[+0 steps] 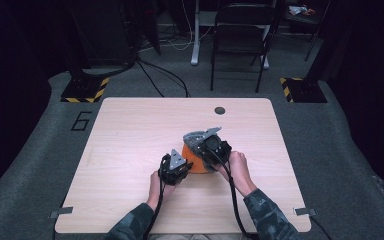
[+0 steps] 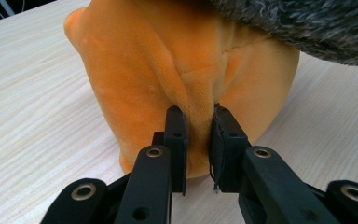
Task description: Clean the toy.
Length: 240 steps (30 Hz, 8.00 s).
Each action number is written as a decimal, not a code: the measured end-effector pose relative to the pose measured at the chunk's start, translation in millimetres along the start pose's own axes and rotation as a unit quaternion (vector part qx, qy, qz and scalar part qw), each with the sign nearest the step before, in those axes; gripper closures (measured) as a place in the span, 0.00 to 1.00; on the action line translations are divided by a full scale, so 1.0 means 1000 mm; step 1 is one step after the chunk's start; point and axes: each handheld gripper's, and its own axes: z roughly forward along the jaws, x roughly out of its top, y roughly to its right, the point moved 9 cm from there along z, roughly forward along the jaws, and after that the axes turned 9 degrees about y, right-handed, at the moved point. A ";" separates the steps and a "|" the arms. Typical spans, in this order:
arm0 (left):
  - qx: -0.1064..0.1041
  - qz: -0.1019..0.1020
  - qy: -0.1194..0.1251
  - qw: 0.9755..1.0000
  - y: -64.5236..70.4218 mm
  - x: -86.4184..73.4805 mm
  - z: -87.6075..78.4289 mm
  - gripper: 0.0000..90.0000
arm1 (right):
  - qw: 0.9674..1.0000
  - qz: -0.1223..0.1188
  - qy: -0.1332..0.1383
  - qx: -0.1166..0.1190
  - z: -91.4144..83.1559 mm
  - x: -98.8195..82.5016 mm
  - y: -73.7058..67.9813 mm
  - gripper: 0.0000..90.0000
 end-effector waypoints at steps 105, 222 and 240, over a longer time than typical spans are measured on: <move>-0.013 -0.029 0.012 0.999 -0.002 0.008 -0.003 0.93 | 0.999 0.007 -0.033 0.012 0.005 -0.016 0.005 0.85; 0.032 0.020 -0.005 0.999 -0.004 -0.006 0.007 0.90 | 0.994 0.104 -0.030 0.023 0.015 -0.043 0.047 0.85; -0.017 0.063 0.039 0.997 0.006 0.019 -0.011 0.95 | 0.999 0.020 0.029 0.013 -0.023 0.008 0.009 0.85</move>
